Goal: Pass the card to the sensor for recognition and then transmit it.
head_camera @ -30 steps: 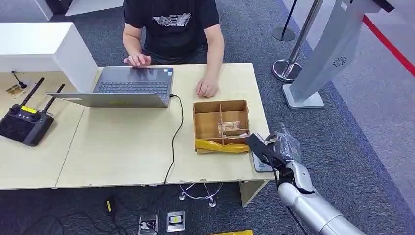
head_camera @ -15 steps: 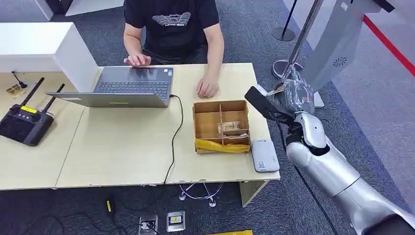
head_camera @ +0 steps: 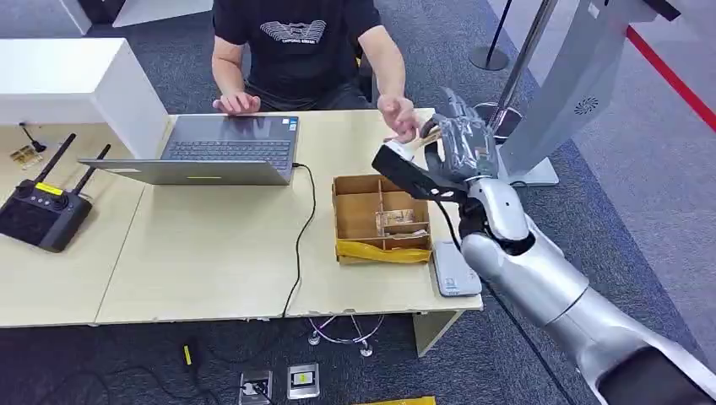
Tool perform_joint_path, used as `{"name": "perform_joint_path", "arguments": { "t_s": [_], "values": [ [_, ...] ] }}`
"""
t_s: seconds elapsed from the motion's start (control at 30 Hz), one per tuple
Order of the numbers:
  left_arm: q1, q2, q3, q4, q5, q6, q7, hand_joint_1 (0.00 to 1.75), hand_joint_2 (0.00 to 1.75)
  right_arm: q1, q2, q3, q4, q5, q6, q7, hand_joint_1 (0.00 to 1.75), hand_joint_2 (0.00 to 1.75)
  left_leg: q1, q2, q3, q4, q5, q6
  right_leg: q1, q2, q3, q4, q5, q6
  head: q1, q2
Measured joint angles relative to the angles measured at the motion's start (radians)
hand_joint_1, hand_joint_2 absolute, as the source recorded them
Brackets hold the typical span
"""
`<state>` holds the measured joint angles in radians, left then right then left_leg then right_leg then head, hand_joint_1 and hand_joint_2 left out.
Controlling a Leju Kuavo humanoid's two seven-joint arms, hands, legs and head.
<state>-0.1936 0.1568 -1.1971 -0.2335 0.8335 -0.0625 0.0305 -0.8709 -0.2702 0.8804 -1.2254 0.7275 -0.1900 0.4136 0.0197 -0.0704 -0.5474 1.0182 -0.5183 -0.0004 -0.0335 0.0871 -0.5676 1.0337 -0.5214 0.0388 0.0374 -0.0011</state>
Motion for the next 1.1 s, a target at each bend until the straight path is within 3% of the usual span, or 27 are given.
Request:
{"name": "perform_joint_path", "arguments": {
  "t_s": [0.27, 0.6, 0.63, 0.67, 0.73, 0.77, 1.0, 1.03, 1.1],
  "values": [
    [-0.002, -0.004, -0.003, 0.0, -0.001, 0.0, 0.0, 0.0, 0.0, -0.005, 0.1, 0.029, 0.096, -0.001, -0.012, -0.023, 1.75, 1.75, 0.0, 0.0, 0.0, 0.0, 0.0, 0.0, 0.0, 0.0, 0.0, 0.0, 0.0, 0.0, 0.0, 0.0],
    [0.023, -0.007, -0.003, 0.0, 0.005, 0.0, -0.005, 0.0, 0.0, 0.001, 0.126, 0.058, 0.123, 0.009, -0.002, -0.014, 1.75, 1.75, 0.0, 0.0, 0.0, 0.0, 0.0, 0.0, 0.0, 0.0, 0.0, -0.001, 0.0, 0.0, 0.0, 0.0],
    [0.024, -0.007, -0.003, 0.0, 0.005, 0.0, -0.005, 0.0, 0.0, 0.001, 0.127, 0.06, 0.123, 0.013, -0.002, -0.01, 1.52, 1.75, 0.0, 0.0, 0.0, 0.0, 0.0, 0.0, 0.0, 0.0, 0.0, -0.001, 0.0, 0.0, 0.0, 0.0],
    [0.024, -0.008, -0.003, 0.0, 0.005, 0.0, -0.005, 0.0, 0.0, 0.002, 0.127, 0.063, 0.123, 0.017, -0.003, -0.007, 0.03, 1.75, 0.0, 0.0, 0.0, 0.0, 0.0, 0.0, 0.0, 0.0, 0.0, -0.001, 0.0, 0.0, 0.0, 0.0],
    [0.025, -0.008, -0.003, 0.0, 0.005, 0.0, -0.005, 0.0, 0.0, 0.004, 0.127, 0.065, 0.123, 0.028, -0.003, -0.004, 0.0, 1.75, 0.0, 0.0, 0.0, 0.0, 0.0, 0.0, 0.0, 0.0, 0.0, -0.001, 0.0, 0.0, 0.0, 0.0],
    [0.025, -0.008, -0.003, 0.0, 0.007, 0.0, -0.006, 0.0, 0.0, 0.005, 0.128, 0.064, 0.123, 0.039, -0.005, -0.001, 0.0, 0.0, 0.0, 0.0, 0.0, 0.0, 0.0, 0.0, 0.0, 0.0, 0.0, -0.001, 0.0, 0.0, 0.0, 0.0],
    [0.029, -0.008, -0.003, 0.0, 0.016, 0.0, -0.017, 0.0, 0.0, 0.013, 0.13, 0.064, 0.131, 0.086, -0.01, 0.016, 0.0, 0.0, 0.0, 0.0, 0.0, 0.0, 0.0, 0.0, 0.0, 0.0, 0.0, -0.001, 0.0, 0.0, 0.0, 0.0],
    [0.03, -0.008, -0.003, 0.0, 0.018, 0.0, -0.019, 0.0, 0.0, 0.016, 0.13, 0.064, 0.131, 0.088, -0.006, 0.016, 0.0, 1.75, 0.0, 0.0, 0.0, 0.0, 0.0, 0.0, 0.0, 0.0, 0.0, -0.001, 0.0, 0.0, 0.0, 0.0],
    [0.035, -0.008, -0.003, 0.0, 0.024, 0.0, -0.023, 0.0, 0.0, 0.022, 0.129, 0.064, 0.129, 0.092, 0.015, 0.028, 0.0, 1.75, 0.0, 0.0, 0.0, 0.0, 0.0, 0.0, 0.0, 0.0, 0.0, -0.001, 0.0, 0.0, 0.0, 0.0]
  ]
}}
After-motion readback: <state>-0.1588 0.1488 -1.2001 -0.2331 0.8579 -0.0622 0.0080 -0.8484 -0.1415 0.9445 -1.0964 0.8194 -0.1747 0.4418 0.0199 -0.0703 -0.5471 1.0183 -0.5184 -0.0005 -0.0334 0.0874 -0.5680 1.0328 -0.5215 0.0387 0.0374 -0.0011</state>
